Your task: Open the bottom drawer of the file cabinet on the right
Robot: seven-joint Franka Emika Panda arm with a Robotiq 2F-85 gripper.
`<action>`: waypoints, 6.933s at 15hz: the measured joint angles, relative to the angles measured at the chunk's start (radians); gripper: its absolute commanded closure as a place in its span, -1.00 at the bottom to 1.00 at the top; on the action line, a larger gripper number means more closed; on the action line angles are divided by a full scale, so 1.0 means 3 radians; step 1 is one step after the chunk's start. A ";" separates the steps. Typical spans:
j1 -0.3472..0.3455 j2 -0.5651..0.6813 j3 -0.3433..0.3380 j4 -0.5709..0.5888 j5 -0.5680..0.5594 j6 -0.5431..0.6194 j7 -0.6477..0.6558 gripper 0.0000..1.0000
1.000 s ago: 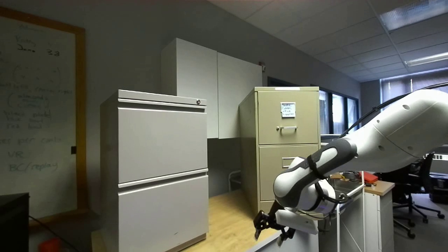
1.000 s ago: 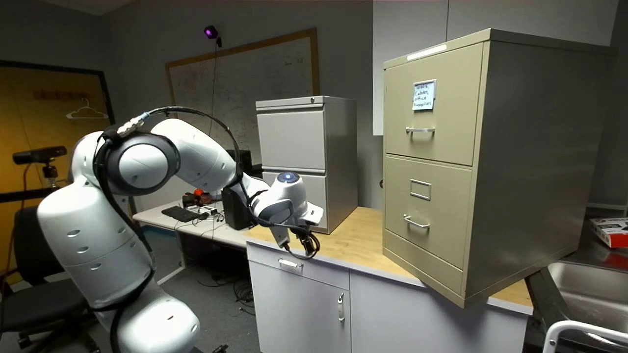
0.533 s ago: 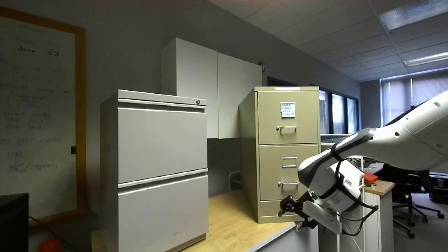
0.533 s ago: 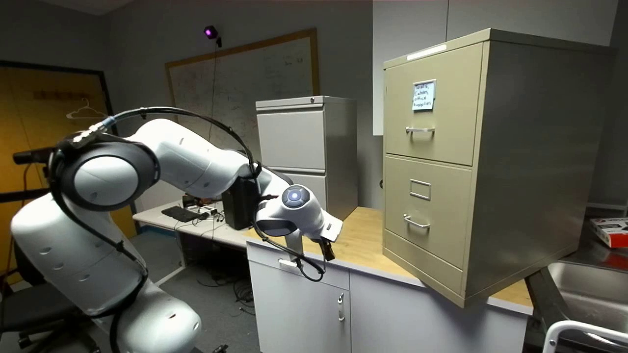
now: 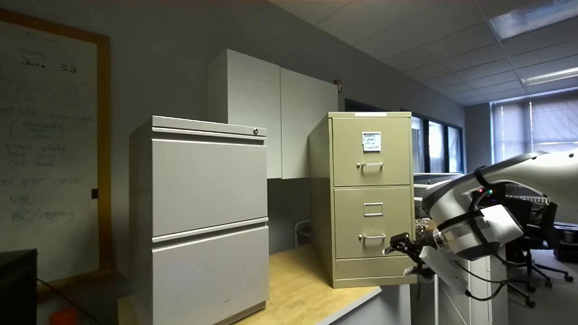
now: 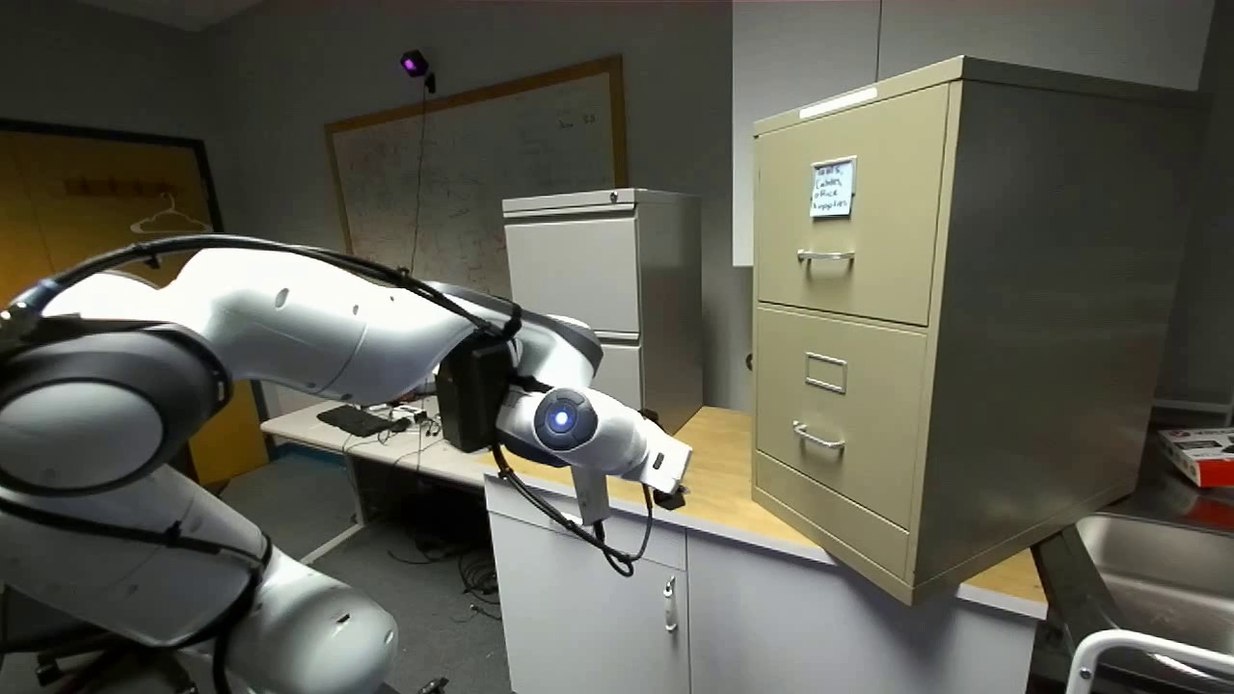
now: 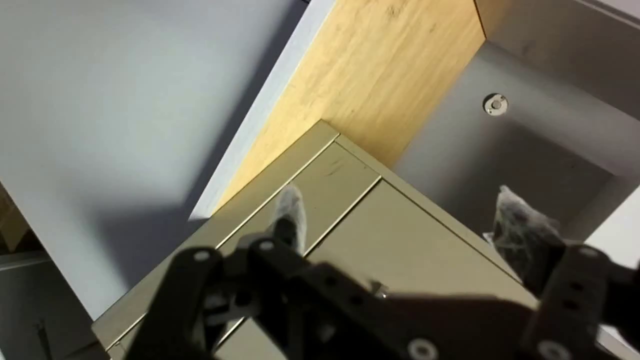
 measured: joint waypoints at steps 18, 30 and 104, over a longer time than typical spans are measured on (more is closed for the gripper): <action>0.0227 0.0269 -0.0242 0.0657 0.0212 -0.0032 -0.0071 -1.00; 0.0240 0.1324 -0.1184 0.1631 0.1623 -0.1729 -0.0592 -1.00; -0.1382 0.0727 0.0514 0.0405 -0.0156 -0.1167 0.0367 -0.81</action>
